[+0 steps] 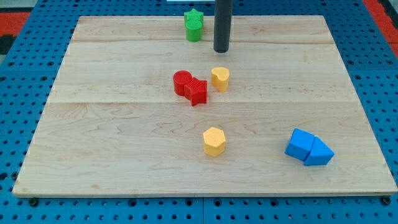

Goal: Move the yellow heart diagonally bottom right to the red star

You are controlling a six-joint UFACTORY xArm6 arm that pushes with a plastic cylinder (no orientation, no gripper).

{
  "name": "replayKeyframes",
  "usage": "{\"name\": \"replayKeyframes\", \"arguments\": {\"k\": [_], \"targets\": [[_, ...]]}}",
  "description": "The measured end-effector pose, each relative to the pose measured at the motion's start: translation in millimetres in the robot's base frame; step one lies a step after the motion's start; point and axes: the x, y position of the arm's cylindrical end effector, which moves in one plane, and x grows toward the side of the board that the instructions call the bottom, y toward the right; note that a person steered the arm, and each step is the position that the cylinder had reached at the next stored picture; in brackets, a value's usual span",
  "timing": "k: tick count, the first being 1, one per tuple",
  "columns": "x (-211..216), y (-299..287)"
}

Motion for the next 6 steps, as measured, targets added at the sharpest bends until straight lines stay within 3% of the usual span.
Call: {"name": "replayKeyframes", "arguments": {"k": [3, 4, 6], "targets": [[68.4, -17.1], [114.5, -32.4], [139.8, 20.0]]}}
